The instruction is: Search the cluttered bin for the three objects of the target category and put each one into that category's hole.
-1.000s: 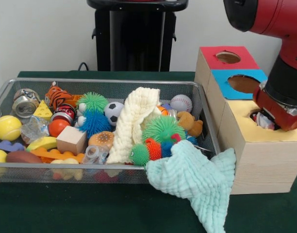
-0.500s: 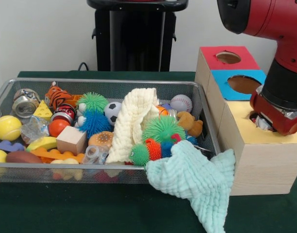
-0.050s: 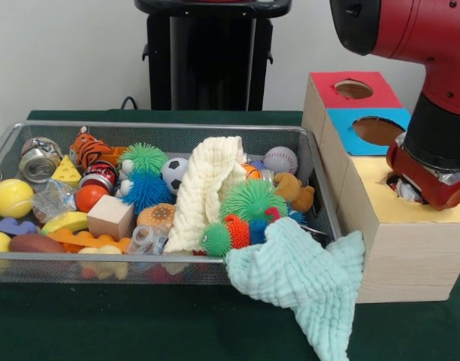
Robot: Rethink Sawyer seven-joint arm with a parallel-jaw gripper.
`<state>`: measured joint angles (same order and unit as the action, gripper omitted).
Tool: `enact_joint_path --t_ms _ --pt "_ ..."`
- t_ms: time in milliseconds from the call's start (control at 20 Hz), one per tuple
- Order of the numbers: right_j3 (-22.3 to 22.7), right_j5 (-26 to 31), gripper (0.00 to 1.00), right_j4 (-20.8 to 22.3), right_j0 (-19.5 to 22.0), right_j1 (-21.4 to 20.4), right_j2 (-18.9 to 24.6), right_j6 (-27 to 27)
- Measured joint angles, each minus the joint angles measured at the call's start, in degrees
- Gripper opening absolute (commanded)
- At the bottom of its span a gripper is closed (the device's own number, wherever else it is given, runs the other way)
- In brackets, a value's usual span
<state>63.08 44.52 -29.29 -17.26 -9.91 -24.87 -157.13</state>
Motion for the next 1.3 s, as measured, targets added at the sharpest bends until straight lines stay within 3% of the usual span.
enact_joint_path --t_ms 1000,1300 --pt "1.42 0.00 1.00 0.43 1.52 -1.35 2.68 0.00" --pt "3.02 -0.03 1.00 0.48 3.45 -2.61 5.24 0.00"
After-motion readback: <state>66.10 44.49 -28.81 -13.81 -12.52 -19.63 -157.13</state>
